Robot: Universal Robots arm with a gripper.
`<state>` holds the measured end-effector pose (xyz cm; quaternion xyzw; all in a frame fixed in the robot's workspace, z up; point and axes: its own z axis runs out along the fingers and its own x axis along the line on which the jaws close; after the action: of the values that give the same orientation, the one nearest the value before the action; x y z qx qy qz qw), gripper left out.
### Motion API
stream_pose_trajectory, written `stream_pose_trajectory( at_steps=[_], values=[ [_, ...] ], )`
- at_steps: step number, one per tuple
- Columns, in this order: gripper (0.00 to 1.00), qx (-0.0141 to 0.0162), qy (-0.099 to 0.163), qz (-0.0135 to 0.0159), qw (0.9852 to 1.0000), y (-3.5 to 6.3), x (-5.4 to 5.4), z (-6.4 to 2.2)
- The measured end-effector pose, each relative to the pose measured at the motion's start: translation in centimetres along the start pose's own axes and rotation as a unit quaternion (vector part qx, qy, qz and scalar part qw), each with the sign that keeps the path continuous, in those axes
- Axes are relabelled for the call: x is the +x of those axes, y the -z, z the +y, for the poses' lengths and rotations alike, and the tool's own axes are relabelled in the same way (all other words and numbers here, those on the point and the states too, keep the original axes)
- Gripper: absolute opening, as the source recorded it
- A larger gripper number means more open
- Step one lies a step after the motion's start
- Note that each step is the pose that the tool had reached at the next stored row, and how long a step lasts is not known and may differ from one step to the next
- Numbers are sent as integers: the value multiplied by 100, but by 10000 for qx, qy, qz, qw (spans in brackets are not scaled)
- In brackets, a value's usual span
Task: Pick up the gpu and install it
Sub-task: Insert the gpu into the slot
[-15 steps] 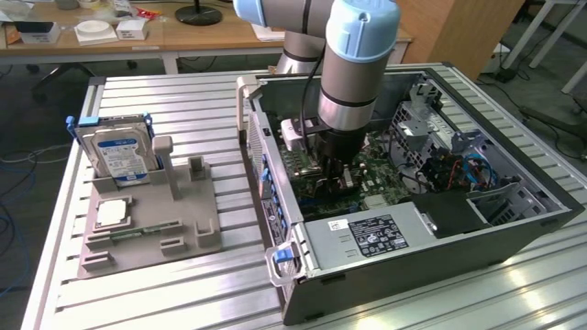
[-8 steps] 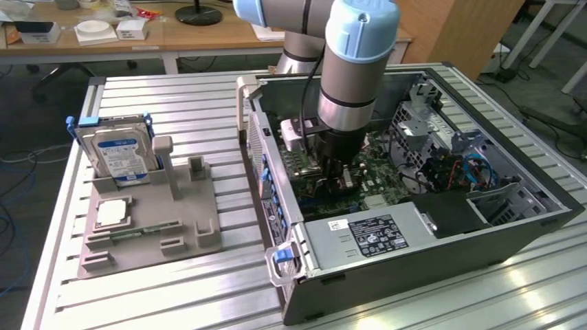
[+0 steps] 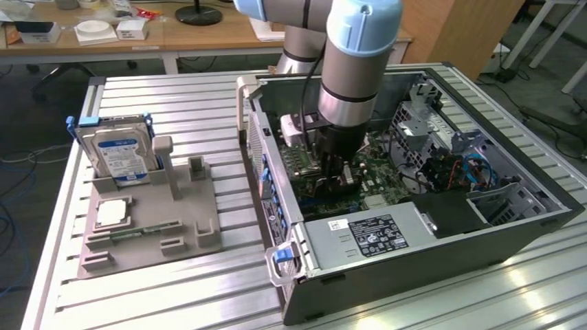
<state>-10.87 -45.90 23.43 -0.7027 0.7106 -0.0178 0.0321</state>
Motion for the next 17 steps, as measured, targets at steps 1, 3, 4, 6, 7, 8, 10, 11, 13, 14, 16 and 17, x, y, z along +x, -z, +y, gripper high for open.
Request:
stream_pose_trajectory(
  at_steps=[1, 3, 4, 6, 7, 8, 10, 11, 13, 14, 16, 17],
  values=[
    [34, 1, 0, -1, 10000, 30, -1, -2],
    [34, 1, 0, -1, 10000, 98, -2, -7],
    [34, 1, 0, -1, 10000, 129, -3, -9],
    [34, 1, 0, -1, 10000, 194, -4, -13],
    [34, 2, 0, 0, 10000, 233, -5, -17],
    [34, 3, 0, -1, 10000, 270, -6, -19],
    [34, 8, 1, -1, 10000, 352, -7, -26],
    [34, 9, 1, 0, 10000, 378, -8, -27],
    [34, 11, 1, -1, 10000, 380, -8, -27],
    [32, 11, 0, -1, 10000, 380, -8, -27],
    [26, 11, 1, -1, 10000, 380, -8, -27],
    [20, 11, 1, -1, 10000, 380, -8, -27]
  ],
)
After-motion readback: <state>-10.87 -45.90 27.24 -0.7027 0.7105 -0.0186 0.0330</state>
